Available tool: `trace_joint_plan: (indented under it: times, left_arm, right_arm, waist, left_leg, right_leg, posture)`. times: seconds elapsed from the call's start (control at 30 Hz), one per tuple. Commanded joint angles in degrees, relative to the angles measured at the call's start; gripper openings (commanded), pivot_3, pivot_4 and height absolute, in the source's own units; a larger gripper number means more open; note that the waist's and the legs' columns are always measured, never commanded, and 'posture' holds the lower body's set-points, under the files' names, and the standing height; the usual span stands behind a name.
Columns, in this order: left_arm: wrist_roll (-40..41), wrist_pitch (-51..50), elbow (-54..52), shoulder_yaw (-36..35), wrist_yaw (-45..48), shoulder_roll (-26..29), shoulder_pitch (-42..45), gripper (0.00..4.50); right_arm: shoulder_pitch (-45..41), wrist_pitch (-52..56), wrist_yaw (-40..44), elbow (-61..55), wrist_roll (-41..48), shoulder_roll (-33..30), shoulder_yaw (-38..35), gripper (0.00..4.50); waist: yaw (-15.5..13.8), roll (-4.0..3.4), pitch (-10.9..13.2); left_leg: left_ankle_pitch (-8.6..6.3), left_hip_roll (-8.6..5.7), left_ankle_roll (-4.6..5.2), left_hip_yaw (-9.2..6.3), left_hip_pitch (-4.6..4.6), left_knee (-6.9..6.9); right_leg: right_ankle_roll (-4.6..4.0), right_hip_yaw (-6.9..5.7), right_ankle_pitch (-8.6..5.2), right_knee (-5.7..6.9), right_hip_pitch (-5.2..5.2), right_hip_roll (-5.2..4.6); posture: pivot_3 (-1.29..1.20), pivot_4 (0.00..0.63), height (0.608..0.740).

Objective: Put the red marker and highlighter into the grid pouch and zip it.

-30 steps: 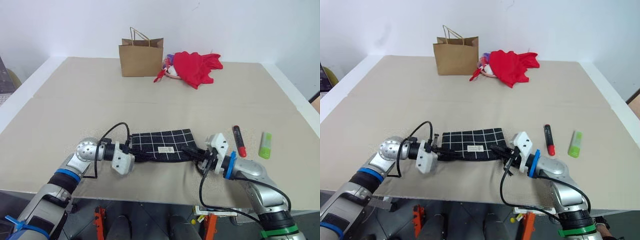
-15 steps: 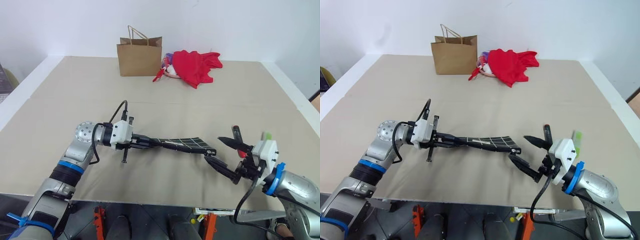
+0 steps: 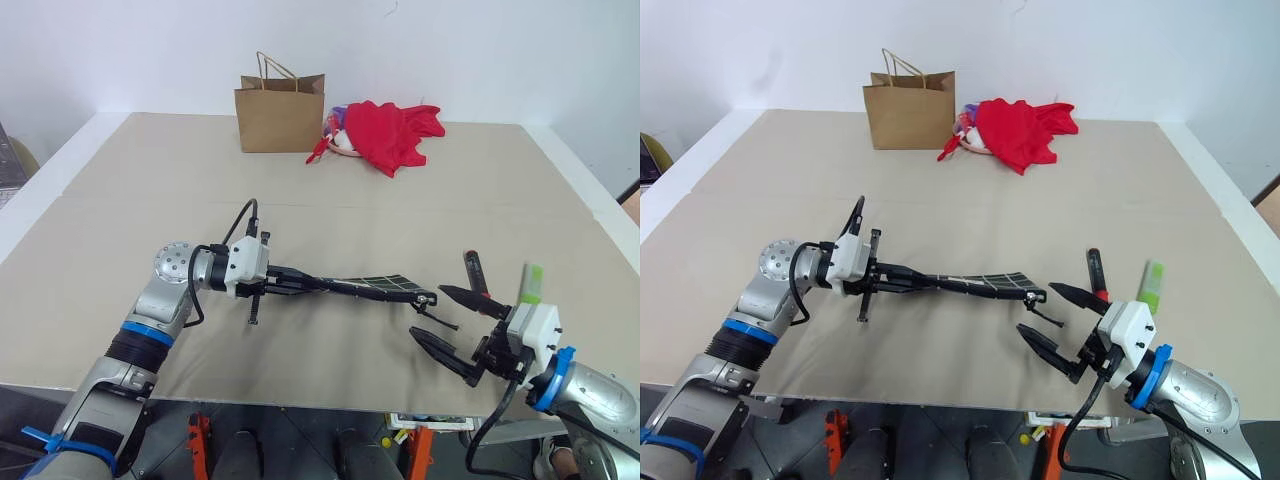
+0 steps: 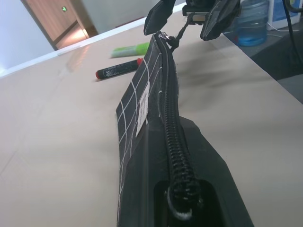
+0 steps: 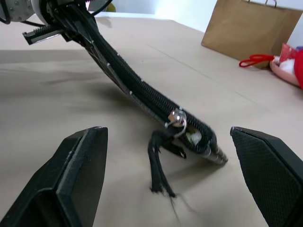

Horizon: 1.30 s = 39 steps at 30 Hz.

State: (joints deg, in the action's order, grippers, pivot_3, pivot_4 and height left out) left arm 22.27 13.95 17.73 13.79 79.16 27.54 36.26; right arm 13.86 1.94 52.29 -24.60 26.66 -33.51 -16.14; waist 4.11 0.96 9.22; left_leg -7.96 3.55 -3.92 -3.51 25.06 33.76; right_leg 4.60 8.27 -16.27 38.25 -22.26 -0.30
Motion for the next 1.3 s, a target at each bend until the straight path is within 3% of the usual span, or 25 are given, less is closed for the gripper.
trace_joint_plan:
  times: [0.03, 0.2, 0.23, 0.3, 0.33, 0.4, 0.43, 0.5, 0.6, 0.9, 1.3]
  left_arm:
    - [-0.23, -1.1, -1.87, -1.67, -1.01, -0.57, 0.68, 0.0]
    - [-0.95, -2.24, -1.77, -2.45, -1.74, -1.27, 0.82, 0.0]
    - [-1.05, -2.39, -1.9, -2.53, -1.73, -1.37, 0.74, 0.0]
    - [-1.13, -2.66, -2.14, -2.6, -1.77, -1.52, 0.64, 0.0]
    - [-1.17, -2.79, -2.19, -2.63, -1.76, -1.58, 0.66, 0.0]
    - [-1.27, -2.95, -2.22, -2.73, -1.71, -1.73, 0.69, 0.0]
    - [-1.33, -2.97, -2.21, -2.77, -1.66, -1.77, 0.74, 0.0]
    - [-1.3, -3.24, -2.17, -2.91, -1.73, -1.87, 0.93, 0.0]
    - [-1.43, -3.36, -2.05, -3.07, -1.7, -1.93, 1.09, 0.0]
    - [-1.67, -3.38, -2.37, -3.03, -1.83, -2.41, 1.24, 0.0]
    - [-2.55, -2.19, -3.09, -2.38, -2.53, -3.96, 0.77, 0.0]
  right_arm:
    - [0.05, -2.3, -0.78, -1.64, 0.05, 0.83, -0.24, 4.46]
    - [0.59, -2.84, -0.87, -1.95, 0.6, 0.63, -0.47, 4.46]
    - [0.76, -3.09, -0.78, -1.93, 0.61, 0.58, -0.46, 4.23]
    - [1.03, -3.5, -0.59, -1.86, 0.67, 0.52, -0.37, 3.68]
    - [1.09, -3.63, -0.6, -1.79, 0.69, 0.5, -0.37, 3.02]
    - [1.15, -3.92, -0.64, -1.66, 0.7, 0.49, -0.42, 2.12]
    - [1.21, -4.05, -0.62, -1.59, 0.65, 0.43, -0.42, 1.96]
    - [1.38, -4.08, -0.52, -1.53, 0.62, 0.25, -0.42, 1.05]
    - [1.8, -4.77, -0.35, -0.79, -0.05, -0.19, -0.92, 0.16]
    - [1.14, -4.41, -0.14, -0.55, -0.72, -1.57, 0.0, 0.06]
    - [-7.02, 5.93, -3.88, -5.54, 0.15, -2.43, 7.28, 0.06]
  waist:
    - [-0.01, 0.0, 0.0]
    - [-0.01, 0.0, 0.0]
    - [-0.01, 0.0, 0.0]
    - [-0.02, 0.0, 0.0]
    - [-0.01, 0.0, 0.0]
    - [-0.01, 0.0, 0.0]
    - [-0.01, 0.0, 0.0]
    - [-0.01, 0.0, 0.0]
    - [-0.02, 0.0, 0.0]
    - [-0.02, 0.0, 0.0]
    - [0.0, 0.0, 0.0]
  left_leg:
    - [0.0, 0.0, 0.0, 0.0, 0.01, 0.0]
    - [0.0, 0.0, 0.0, 0.0, 0.01, 0.0]
    - [0.0, 0.0, 0.0, 0.0, 0.01, 0.0]
    - [0.0, 0.0, 0.0, 0.0, 0.01, 0.0]
    - [0.0, 0.0, 0.0, 0.0, 0.01, 0.0]
    - [0.0, 0.0, 0.0, 0.0, 0.01, 0.0]
    - [0.0, 0.0, 0.0, 0.0, 0.01, 0.0]
    - [0.0, 0.0, 0.0, 0.0, 0.0, 0.0]
    - [0.0, 0.0, 0.0, 0.0, 0.0, 0.0]
    - [0.0, 0.0, 0.0, 0.0, 0.0, 0.0]
    - [0.0, 0.0, 0.0, 0.0, 0.01, 0.0]
  right_leg:
    - [0.0, 0.0, 0.0, 0.0, 0.01, -0.01]
    - [0.01, 0.0, 0.0, 0.0, 0.01, 0.0]
    - [0.01, 0.0, 0.0, 0.0, 0.0, 0.0]
    - [0.01, 0.0, 0.0, 0.0, 0.0, 0.0]
    - [0.01, 0.0, 0.0, 0.0, 0.0, 0.0]
    - [0.01, 0.0, 0.0, 0.0, 0.01, 0.0]
    - [0.01, 0.0, 0.0, 0.0, 0.0, 0.0]
    - [0.01, 0.0, 0.0, 0.0, 0.01, 0.0]
    - [0.0, 0.0, 0.0, 0.0, 0.01, 0.0]
    - [0.01, 0.0, 0.01, 0.0, 0.01, 0.0]
    - [0.01, 0.0, 0.02, 0.0, 0.01, 0.0]
  posture:
    - [0.0, 0.15, 0.74]
    - [0.0, 0.15, 0.74]
    - [0.0, 0.15, 0.74]
    - [0.0, 0.15, 0.74]
    - [0.0, 0.15, 0.74]
    - [0.0, 0.15, 0.74]
    - [0.0, 0.15, 0.74]
    - [0.0, 0.15, 0.74]
    - [0.0, 0.15, 0.74]
    - [0.0, 0.15, 0.74]
    - [0.0, 0.15, 0.74]
